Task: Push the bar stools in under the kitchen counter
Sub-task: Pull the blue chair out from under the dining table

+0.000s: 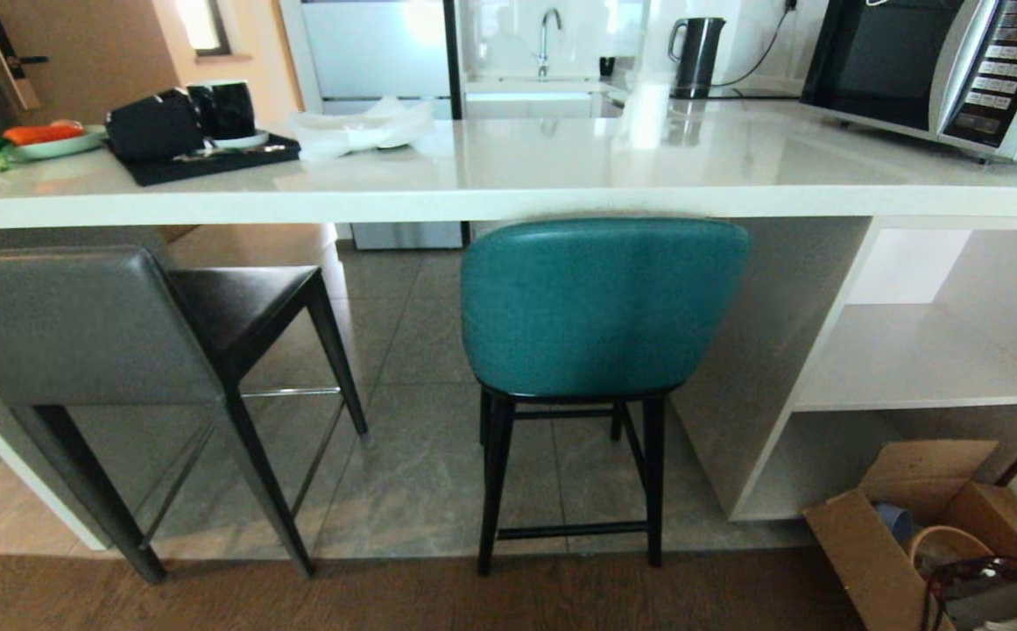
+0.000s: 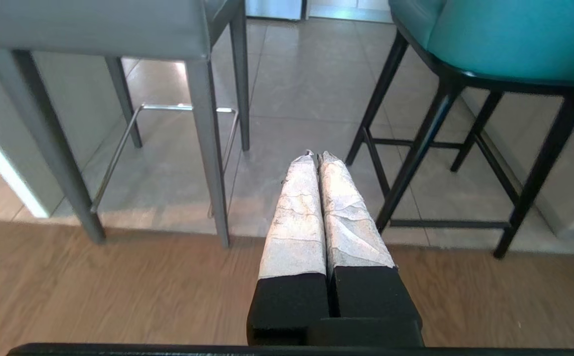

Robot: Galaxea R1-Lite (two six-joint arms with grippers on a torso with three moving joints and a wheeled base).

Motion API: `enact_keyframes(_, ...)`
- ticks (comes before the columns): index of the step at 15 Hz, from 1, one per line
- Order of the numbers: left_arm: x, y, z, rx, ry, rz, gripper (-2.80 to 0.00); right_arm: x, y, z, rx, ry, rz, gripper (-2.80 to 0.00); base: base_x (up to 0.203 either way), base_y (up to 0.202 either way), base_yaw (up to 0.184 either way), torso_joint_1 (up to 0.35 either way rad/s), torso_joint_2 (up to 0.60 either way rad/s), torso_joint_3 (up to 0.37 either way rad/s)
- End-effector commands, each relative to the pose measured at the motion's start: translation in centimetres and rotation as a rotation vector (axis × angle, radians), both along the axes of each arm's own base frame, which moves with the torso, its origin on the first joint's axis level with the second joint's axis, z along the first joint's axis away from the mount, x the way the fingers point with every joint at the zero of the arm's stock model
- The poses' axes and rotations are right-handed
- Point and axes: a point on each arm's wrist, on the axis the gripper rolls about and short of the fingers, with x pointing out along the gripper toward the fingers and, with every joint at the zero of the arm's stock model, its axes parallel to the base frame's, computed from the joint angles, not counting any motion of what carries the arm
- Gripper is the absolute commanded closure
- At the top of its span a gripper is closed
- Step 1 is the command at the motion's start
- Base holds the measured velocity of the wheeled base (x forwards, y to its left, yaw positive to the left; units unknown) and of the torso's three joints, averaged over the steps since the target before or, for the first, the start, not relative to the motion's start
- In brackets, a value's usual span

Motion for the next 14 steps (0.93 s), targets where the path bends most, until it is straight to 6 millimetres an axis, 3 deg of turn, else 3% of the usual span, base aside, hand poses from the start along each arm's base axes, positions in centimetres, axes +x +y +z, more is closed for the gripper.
enact_keyframes(1, 0.0, 0.0, 0.0, -0.001, -0.001, 0.0, 0.0, 0.01, 0.0, 0.0, 0.0, 0.002, 0.0, 0.0, 0.192, 0.0, -0.003, 0.004, 0.0, 0.002)
enact_keyframes(14, 0.0, 0.0, 0.0, -0.001, -0.001, 0.0, 0.0, 0.01, 0.0, 0.01, 0.0, 0.001, 0.0, 0.0, 0.19, 0.0, 0.002, 0.004, 0.0, 0.003)
